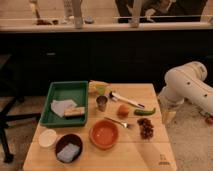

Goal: Place banana in paper cup

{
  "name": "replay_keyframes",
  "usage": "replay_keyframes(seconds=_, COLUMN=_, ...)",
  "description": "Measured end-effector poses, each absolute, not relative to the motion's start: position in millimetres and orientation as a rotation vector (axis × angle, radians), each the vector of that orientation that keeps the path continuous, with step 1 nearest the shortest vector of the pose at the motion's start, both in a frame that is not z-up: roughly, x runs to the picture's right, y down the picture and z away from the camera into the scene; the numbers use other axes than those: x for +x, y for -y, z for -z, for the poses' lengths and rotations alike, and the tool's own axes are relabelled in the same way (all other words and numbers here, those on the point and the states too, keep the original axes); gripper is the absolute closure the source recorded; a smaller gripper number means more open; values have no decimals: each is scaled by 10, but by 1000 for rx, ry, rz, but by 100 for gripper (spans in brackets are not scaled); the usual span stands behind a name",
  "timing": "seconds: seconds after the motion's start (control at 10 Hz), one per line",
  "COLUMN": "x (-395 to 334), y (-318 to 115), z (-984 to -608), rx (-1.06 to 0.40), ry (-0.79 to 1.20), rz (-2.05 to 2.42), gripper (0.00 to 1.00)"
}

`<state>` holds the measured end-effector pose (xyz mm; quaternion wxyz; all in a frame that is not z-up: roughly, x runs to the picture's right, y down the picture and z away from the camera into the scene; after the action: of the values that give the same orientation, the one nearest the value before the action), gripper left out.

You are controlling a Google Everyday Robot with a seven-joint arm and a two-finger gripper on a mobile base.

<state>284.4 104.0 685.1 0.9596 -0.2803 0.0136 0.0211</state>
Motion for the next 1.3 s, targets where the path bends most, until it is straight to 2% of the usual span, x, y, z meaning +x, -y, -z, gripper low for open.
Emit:
replay_keyframes(seconds=0.6, x=2234, y=-954, z=-7074, rx=-585, ry=68, rz=-102, gripper=20)
replay_keyframes(seconds=1.1, x=1462, y=-755, z=-7228, rx=-446, ry=217, rz=-173, gripper=20)
replay_keyframes(seconds=1.3, x=1388, y=-705, z=-7287, rx=-436, ry=232, rz=-180, gripper=20)
